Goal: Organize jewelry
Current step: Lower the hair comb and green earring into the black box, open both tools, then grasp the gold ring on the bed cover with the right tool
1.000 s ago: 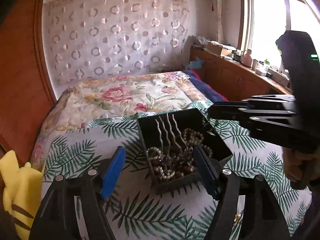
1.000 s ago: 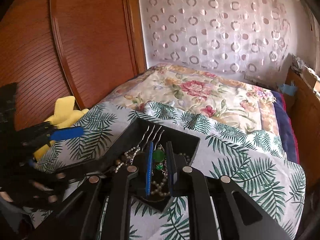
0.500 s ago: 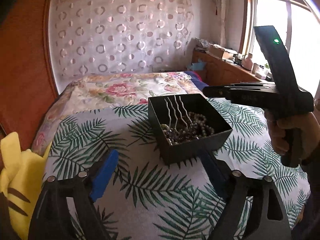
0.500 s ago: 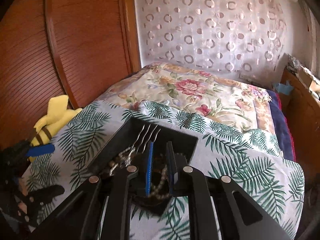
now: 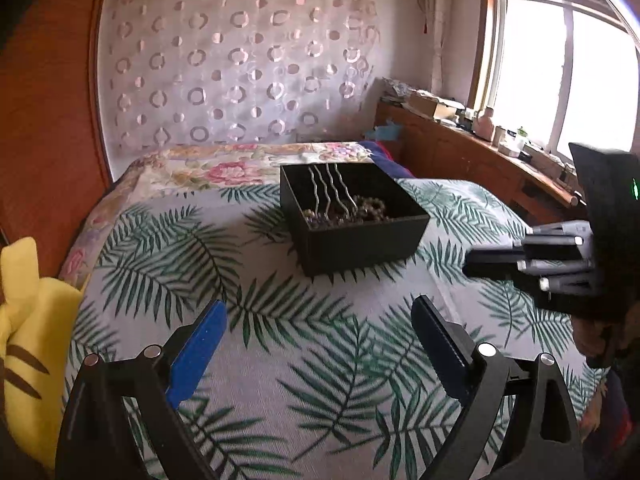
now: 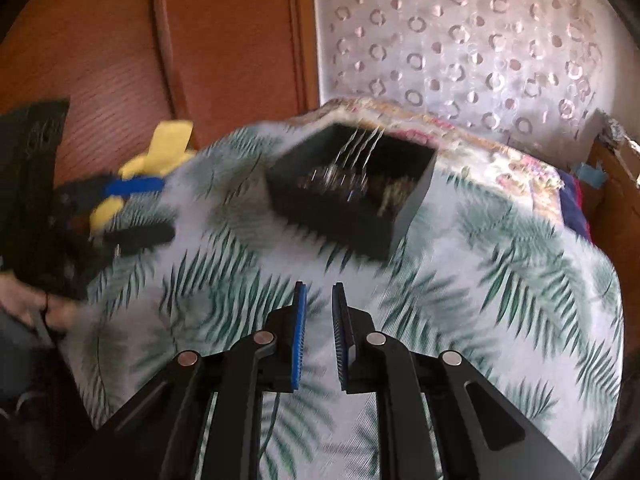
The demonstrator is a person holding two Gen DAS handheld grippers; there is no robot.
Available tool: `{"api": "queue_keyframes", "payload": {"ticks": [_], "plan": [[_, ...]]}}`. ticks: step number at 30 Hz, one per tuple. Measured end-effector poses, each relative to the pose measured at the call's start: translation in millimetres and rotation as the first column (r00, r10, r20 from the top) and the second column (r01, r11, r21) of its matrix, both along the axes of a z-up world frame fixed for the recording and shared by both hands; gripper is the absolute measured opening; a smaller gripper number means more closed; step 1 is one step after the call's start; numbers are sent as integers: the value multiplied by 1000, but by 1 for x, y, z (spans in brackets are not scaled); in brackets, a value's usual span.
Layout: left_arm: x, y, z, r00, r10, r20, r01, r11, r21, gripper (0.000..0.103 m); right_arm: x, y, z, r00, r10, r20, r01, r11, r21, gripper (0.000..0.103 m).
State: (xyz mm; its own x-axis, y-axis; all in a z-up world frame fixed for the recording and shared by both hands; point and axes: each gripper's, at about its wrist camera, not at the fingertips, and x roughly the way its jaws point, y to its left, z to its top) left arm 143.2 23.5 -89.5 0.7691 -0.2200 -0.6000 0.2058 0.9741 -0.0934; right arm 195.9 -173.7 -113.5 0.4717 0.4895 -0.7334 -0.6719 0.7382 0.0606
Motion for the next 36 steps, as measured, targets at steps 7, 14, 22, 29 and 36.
{"api": "queue_keyframes", "payload": {"ticks": [7,14,22,29,36], "plan": [[-8,-6,-12,1000,-15,-27,16,1000,8,90,-16,4,-22,998,40,-42,-41,999,-20,29],[-13,-10,-11,999,-28,-23,28,1000,8,90,-18,24,-31,997,72,-29,-74,993,-88,36],[-14,-9,-17,999,-26,-37,26,1000,7,90,-19,33,-35,995,97,3,-95,984,-148,24],[-15,-6,-21,999,-17,-45,17,1000,-2,90,-28,23,-16,994,99,47,-96,993,-62,24],[-14,-8,-23,998,-24,-60,23,1000,-13,90,-29,7,10,992,67,106,-66,998,-12,24]]}}
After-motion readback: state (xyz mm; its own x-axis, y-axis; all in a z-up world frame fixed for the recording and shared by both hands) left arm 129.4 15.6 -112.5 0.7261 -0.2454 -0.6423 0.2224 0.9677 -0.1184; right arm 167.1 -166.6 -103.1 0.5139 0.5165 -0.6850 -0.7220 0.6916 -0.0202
